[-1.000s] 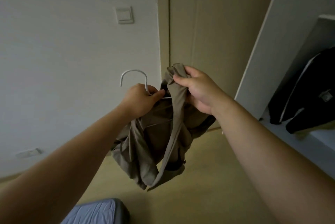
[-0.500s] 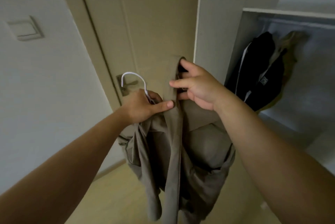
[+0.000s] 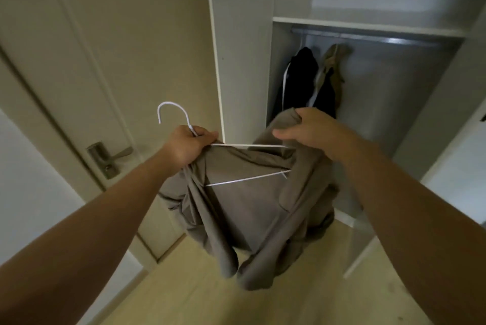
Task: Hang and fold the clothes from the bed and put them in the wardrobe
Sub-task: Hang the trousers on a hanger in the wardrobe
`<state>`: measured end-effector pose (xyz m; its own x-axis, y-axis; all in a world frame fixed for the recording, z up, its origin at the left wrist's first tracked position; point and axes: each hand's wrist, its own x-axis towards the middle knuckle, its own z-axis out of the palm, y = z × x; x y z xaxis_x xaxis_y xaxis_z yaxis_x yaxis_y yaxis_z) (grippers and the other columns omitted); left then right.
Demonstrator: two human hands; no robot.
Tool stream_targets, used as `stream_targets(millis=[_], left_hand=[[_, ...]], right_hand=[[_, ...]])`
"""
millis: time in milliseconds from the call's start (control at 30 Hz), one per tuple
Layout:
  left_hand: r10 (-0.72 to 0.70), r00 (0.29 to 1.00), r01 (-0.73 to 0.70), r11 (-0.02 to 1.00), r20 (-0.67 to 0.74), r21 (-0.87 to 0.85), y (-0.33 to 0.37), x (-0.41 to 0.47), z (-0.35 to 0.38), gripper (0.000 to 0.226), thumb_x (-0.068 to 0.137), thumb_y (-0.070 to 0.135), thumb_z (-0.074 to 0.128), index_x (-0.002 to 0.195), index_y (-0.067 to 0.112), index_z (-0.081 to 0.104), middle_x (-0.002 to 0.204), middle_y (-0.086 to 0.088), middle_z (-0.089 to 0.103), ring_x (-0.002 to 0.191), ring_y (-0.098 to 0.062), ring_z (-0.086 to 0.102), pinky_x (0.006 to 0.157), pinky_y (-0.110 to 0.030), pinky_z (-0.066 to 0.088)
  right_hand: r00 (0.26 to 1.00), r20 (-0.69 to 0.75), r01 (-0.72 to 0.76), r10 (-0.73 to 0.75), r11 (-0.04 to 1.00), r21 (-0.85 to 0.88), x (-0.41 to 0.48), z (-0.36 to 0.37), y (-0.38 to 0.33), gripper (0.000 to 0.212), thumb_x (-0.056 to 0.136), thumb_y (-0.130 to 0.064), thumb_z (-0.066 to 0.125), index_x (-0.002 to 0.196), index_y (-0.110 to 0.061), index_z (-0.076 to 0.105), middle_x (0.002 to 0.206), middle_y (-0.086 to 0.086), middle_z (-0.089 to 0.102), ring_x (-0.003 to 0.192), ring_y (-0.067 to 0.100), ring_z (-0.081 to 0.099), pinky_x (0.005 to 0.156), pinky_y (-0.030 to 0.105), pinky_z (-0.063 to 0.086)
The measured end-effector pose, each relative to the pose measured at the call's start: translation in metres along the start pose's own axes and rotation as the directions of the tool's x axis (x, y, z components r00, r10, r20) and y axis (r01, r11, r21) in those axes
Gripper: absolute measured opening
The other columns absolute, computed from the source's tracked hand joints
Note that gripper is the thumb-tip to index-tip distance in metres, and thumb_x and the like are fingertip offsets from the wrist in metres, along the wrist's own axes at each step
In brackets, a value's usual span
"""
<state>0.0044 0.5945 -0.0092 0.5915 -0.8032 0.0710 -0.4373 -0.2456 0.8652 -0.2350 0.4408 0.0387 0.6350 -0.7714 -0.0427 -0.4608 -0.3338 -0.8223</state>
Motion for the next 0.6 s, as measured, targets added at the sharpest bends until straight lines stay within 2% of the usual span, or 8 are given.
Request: stream_targets(millis=[133, 200, 267, 333, 400, 467, 533, 600], left_hand=[[-0.058, 0.998, 0.058, 0.997, 0.007, -0.046, -0.007, 0.041, -0.011, 0.03, 0.096, 0.026, 0.064, 0.072, 0.01, 0.072, 0.075, -0.007, 0.069, 0.073, -0.02, 0.061, 0.072, -0.029, 0.045], [-0.04, 0.999, 0.042, 0.993, 0.025, -0.114, -0.007, 0.053, -0.015, 0.021, 0.094, 0.009, 0.06, 0.074, 0.005, 0.067, 0.076, -0.011, 0.065, 0.077, -0.021, 0.058, 0.075, -0.03, 0.043], [-0.044, 0.998, 0.051, 0.977, 0.035, -0.206, -0.007, 0.061, -0.02, 0.026, 0.085, -0.004, 0.053, 0.068, 0.008, 0.069, 0.072, -0.004, 0.069, 0.073, -0.016, 0.062, 0.073, -0.027, 0.047], [-0.118, 0.993, 0.122, 0.953, 0.032, -0.276, -0.006, 0.064, -0.024, 0.032, 0.075, -0.003, 0.048, 0.061, 0.015, 0.07, 0.065, 0.004, 0.071, 0.064, -0.013, 0.061, 0.062, -0.024, 0.046], [-0.21, 0.977, 0.21, 0.903, 0.04, -0.375, -0.003, 0.064, -0.028, 0.027, 0.07, 0.001, 0.042, 0.06, 0.013, 0.064, 0.059, 0.006, 0.067, 0.057, -0.016, 0.055, 0.05, -0.021, 0.04], [-0.243, 0.967, 0.248, 0.838, 0.073, -0.486, -0.002, 0.063, -0.032, 0.021, 0.07, 0.001, 0.039, 0.064, 0.01, 0.057, 0.055, 0.005, 0.062, 0.052, -0.017, 0.051, 0.044, -0.018, 0.037], [-0.232, 0.962, 0.273, 0.788, 0.144, -0.552, -0.001, 0.061, -0.034, 0.019, 0.073, 0.002, 0.04, 0.065, 0.009, 0.057, 0.055, 0.002, 0.06, 0.05, -0.017, 0.052, 0.043, -0.016, 0.04], [-0.198, 0.957, 0.283, 0.785, 0.21, -0.55, 0.001, 0.06, -0.035, 0.026, 0.082, 0.004, 0.048, 0.067, 0.01, 0.068, 0.059, -0.001, 0.063, 0.051, -0.017, 0.058, 0.047, -0.017, 0.048]], right_hand=[[0.978, -0.203, -0.079, 0.041, 0.98, -0.18, 0.008, -0.02, 0.015, 0.019, 0.085, -0.026, 0.075, 0.097, -0.011, 0.072, 0.088, 0.001, 0.068, 0.078, 0.009, 0.06, 0.057, 0.019, 0.038], [0.955, -0.295, -0.096, 0.027, 0.971, -0.22, 0.01, -0.028, 0.018, 0.018, 0.087, -0.022, 0.072, 0.097, -0.007, 0.072, 0.089, 0.007, 0.068, 0.074, 0.01, 0.058, 0.057, 0.022, 0.04], [0.932, -0.363, -0.114, 0.011, 0.958, -0.264, 0.008, -0.035, 0.019, 0.014, 0.085, -0.021, 0.071, 0.092, -0.008, 0.073, 0.087, 0.006, 0.068, 0.073, 0.011, 0.058, 0.058, 0.025, 0.043], [0.918, -0.397, -0.128, 0.015, 0.957, -0.259, 0.008, -0.039, 0.019, 0.019, 0.085, -0.029, 0.071, 0.087, -0.011, 0.075, 0.085, 0.006, 0.07, 0.077, 0.017, 0.064, 0.065, 0.03, 0.051], [0.91, -0.413, -0.13, 0.042, 0.974, -0.185, 0.007, -0.039, 0.018, 0.042, 0.086, -0.05, 0.068, 0.08, -0.008, 0.074, 0.079, 0.004, 0.071, 0.073, 0.018, 0.066, 0.071, 0.033, 0.055], [0.902, -0.428, -0.143, 0.055, 0.974, -0.176, 0.006, -0.037, 0.016, 0.063, 0.087, -0.069, 0.057, 0.066, -0.01, 0.061, 0.064, 0.003, 0.061, 0.061, 0.018, 0.06, 0.065, 0.034, 0.052], [0.899, -0.436, -0.164, 0.054, 0.962, -0.219, 0.002, -0.034, 0.015, 0.064, 0.089, -0.072, 0.05, 0.058, -0.016, 0.048, 0.049, -0.003, 0.045, 0.047, 0.014, 0.048, 0.056, 0.032, 0.044], [0.896, -0.443, -0.162, 0.042, 0.958, -0.238, -0.003, -0.032, 0.019, 0.062, 0.092, -0.065, 0.053, 0.055, -0.016, 0.047, 0.044, -0.005, 0.041, 0.043, 0.011, 0.044, 0.054, 0.03, 0.039]])
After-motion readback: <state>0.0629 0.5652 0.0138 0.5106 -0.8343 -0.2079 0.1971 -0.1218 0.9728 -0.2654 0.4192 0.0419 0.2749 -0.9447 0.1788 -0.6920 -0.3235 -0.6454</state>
